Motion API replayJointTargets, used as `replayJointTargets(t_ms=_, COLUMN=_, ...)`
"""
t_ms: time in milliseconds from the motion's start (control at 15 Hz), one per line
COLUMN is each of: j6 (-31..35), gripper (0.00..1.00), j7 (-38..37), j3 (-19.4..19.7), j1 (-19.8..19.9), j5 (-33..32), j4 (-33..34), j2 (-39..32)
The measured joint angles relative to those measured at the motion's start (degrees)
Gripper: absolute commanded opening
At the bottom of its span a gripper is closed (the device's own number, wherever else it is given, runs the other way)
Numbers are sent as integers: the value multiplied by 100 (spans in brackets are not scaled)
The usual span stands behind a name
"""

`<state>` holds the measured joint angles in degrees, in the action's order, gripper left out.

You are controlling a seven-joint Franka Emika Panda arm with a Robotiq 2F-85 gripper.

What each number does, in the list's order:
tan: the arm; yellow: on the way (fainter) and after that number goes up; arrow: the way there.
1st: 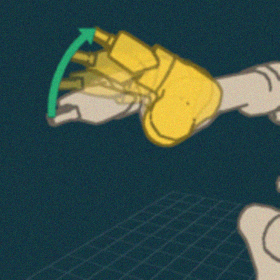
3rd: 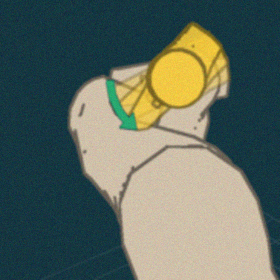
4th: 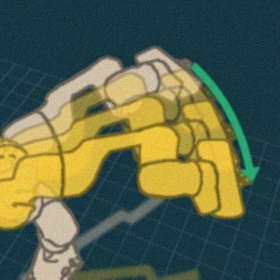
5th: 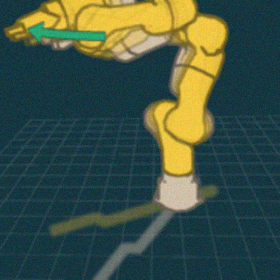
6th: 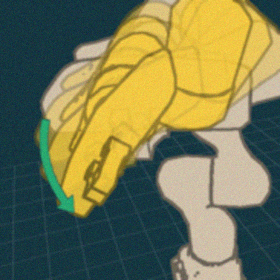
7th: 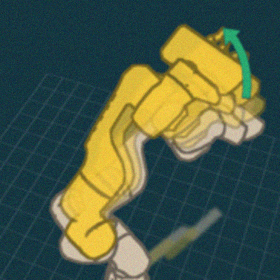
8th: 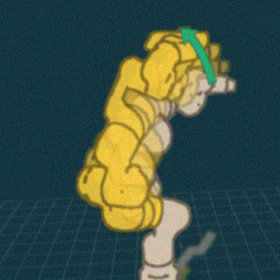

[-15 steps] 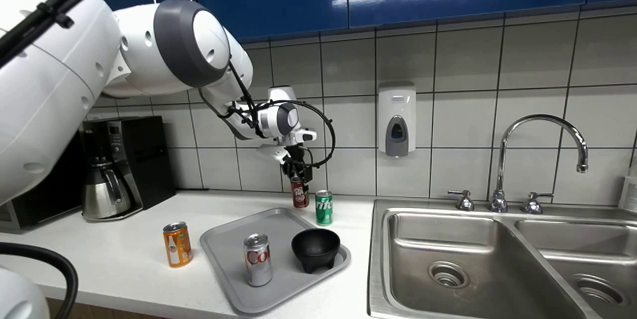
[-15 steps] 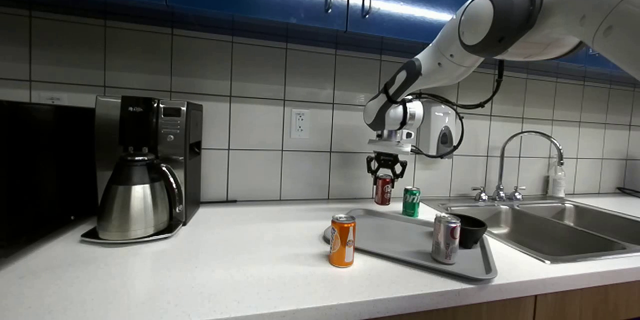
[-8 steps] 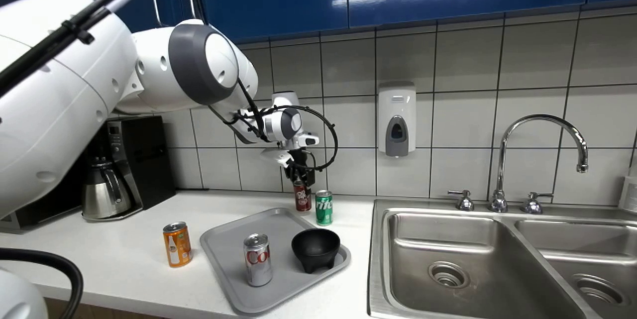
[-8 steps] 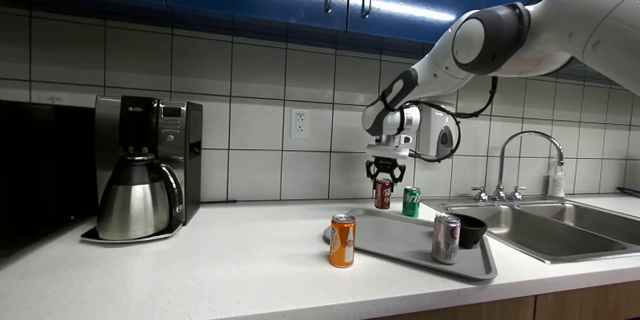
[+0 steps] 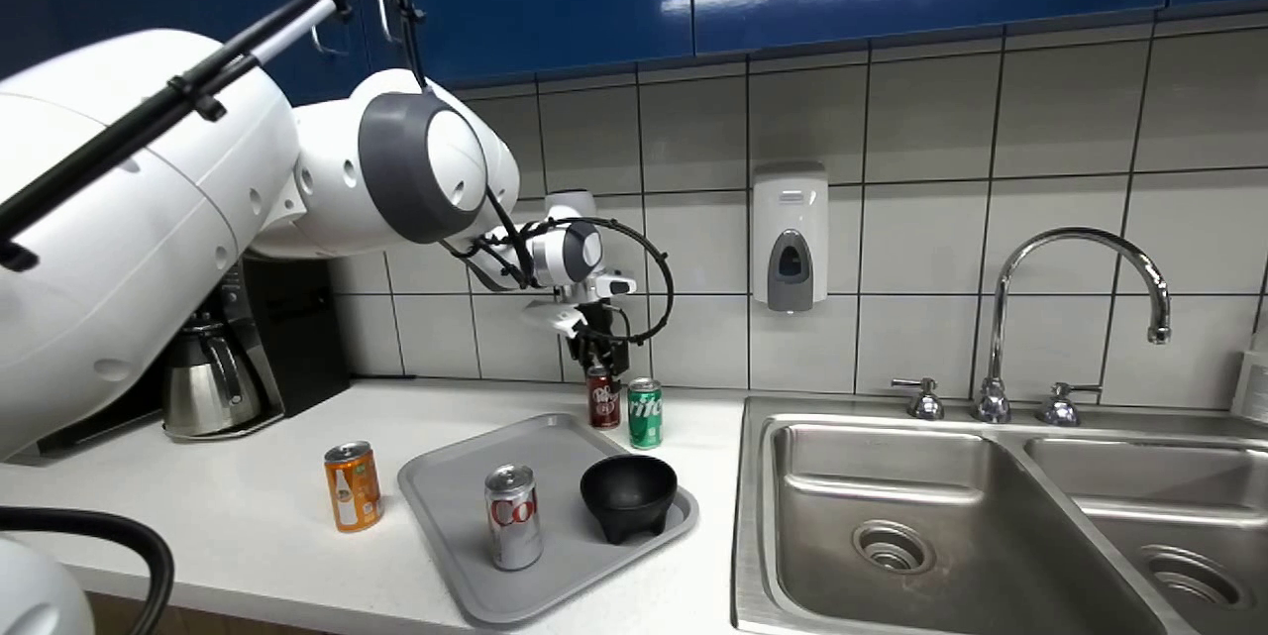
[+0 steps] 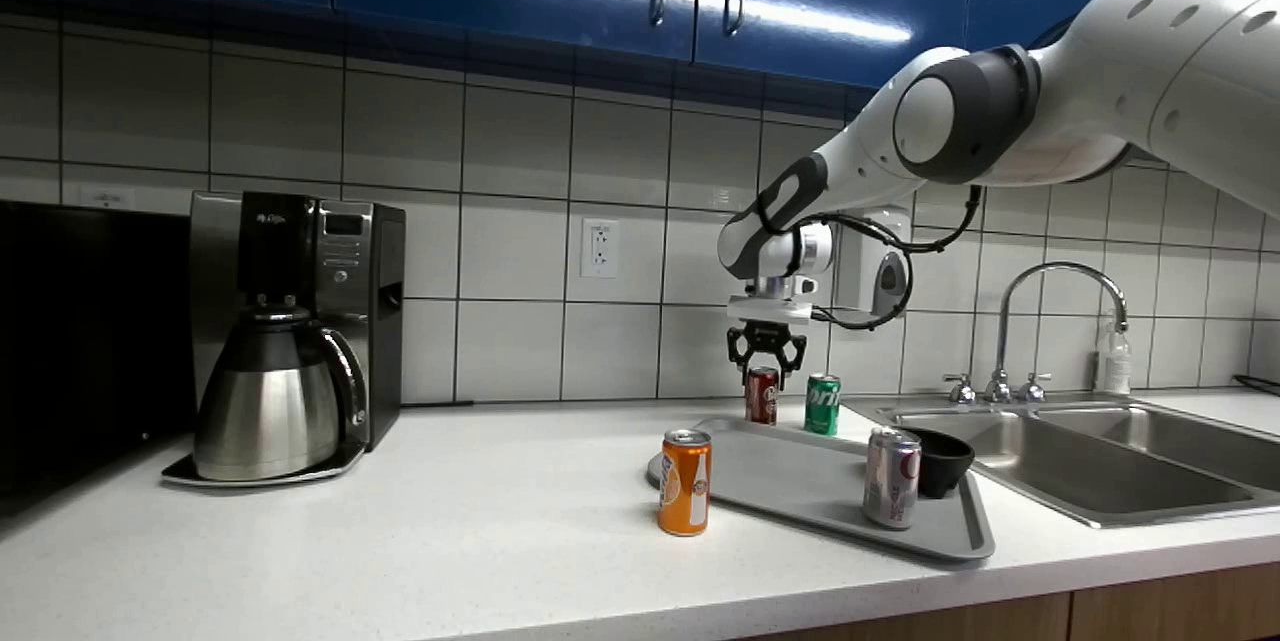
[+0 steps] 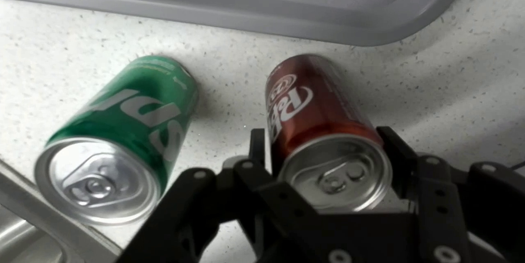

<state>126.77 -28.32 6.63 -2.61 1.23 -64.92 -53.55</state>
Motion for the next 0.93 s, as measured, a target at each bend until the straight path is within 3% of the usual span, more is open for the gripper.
replayJointTargets(t_ms=933, j6=-174, gripper=100, j7=0, j3=-4, j1=21, j5=0, j4=497, j2=-136)
